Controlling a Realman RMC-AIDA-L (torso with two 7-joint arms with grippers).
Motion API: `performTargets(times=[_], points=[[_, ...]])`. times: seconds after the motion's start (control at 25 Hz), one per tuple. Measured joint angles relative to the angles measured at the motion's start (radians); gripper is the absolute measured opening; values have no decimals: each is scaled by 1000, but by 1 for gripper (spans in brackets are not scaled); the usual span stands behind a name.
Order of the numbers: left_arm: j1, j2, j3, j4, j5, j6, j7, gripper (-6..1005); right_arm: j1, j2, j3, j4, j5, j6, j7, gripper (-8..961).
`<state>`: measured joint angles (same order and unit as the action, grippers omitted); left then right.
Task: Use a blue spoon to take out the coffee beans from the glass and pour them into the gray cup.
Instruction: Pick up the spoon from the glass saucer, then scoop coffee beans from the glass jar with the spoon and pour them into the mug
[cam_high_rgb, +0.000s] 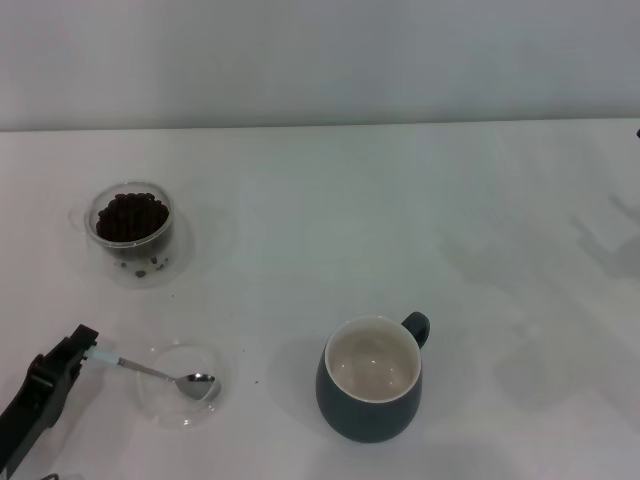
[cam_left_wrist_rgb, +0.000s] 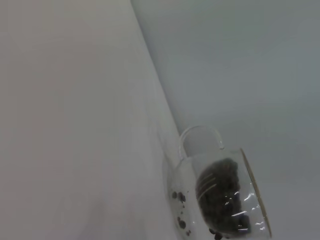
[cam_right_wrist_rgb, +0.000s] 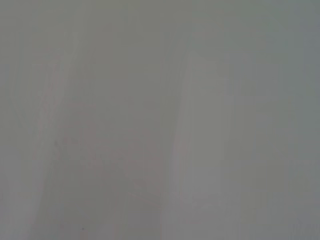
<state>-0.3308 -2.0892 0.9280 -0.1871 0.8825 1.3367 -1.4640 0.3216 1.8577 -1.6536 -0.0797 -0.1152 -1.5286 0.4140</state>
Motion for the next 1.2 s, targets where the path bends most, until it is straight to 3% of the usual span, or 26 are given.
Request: performTargets(times=[0.32,0.76,0.92,0.96,1.0,1.08,1.12,1.16,1.2], points=[[24,6,2,32,1,67,20,127,-1,0,-1,0,-1,-2,0,704],[133,19,23,271,1,125,-55,126,5,2,-6,-2,-2,-8,0,705],[148,41,33,379,8,132,-114,126,7,3,-7,-2,-1,-8,-1,704],[147,59,37,417,13,131,-132,126,9,3,-7,-2,-1,-8,-1,704],[147,59,37,417,13,131,-132,126,11,4,-8,-2,-1,-8,-1,704],[138,83,36,434,13,127,-136,127,17,7,-8,-3,-1,-5,-3,704],[121,108,34,437,10,125,-141,127,20,8,-8,-3,-1,-3,-5,705],[121,108,34,437,10,125,-141,127,21,9,-9,-3,-1,-1,-7,705],[110,123,33,438,8,125,-148,126,22,11,-9,-3,-1,-1,-10,705]])
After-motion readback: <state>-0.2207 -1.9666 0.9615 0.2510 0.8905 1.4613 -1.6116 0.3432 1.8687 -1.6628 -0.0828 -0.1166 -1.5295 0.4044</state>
